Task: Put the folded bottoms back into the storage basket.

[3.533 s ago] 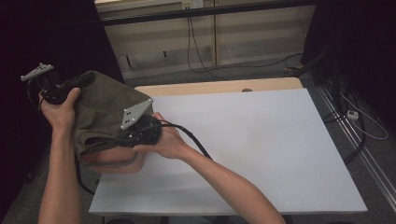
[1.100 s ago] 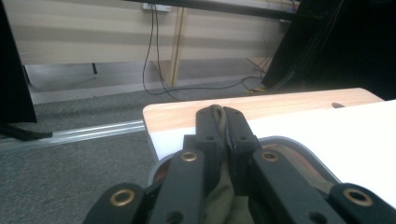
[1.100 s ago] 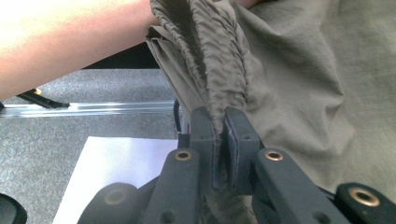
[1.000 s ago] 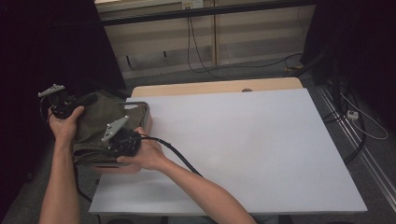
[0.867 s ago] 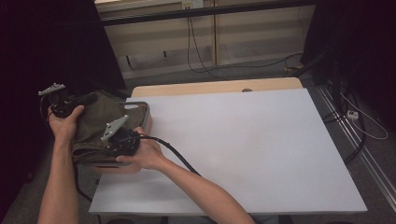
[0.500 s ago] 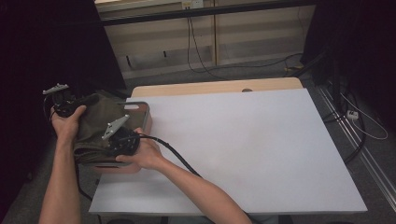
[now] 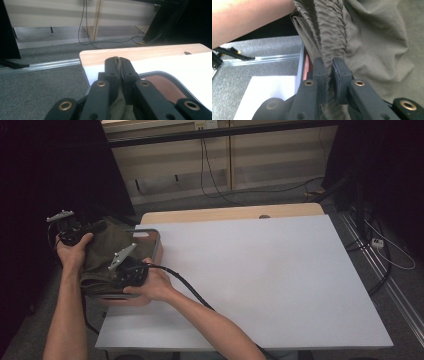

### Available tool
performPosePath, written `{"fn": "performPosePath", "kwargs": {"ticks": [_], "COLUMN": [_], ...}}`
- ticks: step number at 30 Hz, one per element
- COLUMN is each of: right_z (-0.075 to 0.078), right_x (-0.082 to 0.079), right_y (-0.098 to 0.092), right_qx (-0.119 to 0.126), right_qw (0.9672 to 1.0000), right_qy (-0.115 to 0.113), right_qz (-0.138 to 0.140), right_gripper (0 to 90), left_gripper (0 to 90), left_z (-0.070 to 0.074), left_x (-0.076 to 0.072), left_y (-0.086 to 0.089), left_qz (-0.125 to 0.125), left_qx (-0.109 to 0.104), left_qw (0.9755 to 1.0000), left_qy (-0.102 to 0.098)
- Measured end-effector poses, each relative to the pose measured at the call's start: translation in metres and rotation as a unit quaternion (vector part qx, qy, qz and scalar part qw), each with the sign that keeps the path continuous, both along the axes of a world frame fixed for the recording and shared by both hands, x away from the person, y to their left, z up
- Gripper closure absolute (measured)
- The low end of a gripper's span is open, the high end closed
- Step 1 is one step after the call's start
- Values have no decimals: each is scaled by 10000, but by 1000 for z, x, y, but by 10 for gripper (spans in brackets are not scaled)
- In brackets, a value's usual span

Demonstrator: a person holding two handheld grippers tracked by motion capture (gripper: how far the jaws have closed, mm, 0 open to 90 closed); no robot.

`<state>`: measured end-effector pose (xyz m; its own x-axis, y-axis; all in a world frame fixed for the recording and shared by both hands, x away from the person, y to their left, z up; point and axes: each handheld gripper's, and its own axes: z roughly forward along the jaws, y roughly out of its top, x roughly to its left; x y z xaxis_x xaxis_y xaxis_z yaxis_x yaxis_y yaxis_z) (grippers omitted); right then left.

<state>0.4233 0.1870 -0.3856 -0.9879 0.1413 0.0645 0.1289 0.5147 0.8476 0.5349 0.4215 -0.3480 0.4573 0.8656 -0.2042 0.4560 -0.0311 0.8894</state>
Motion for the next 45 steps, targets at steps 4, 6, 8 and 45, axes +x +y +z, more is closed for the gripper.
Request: {"fn": "performPosePath", "kwargs": {"ticks": [4, 6, 8, 45], "right_z": [-3, -4, -6, 5], "right_x": [0, 0, 1, -3], "right_y": [0, 0, 0, -44], "right_qx": [-66, -92, -127, 412], "right_qw": [10000, 9999, 9998, 9986], "right_qy": [40, 68, 85, 54], "right_qz": [21, 29, 83, -337], "right_gripper": [817, 812, 807, 384], "left_gripper": [862, 862, 861, 717], "left_z": [-3, -4, -5, -13], "left_x": [0, 0, -1, -1], "left_y": [-1, -2, -2, -11], "left_qz": [12, 2, 50, 130], "left_qx": [-18, -11, 43, 519], "left_qw": [10000, 10000, 10000, 9977], "left_qy": [16, -1, -1, 426]}}
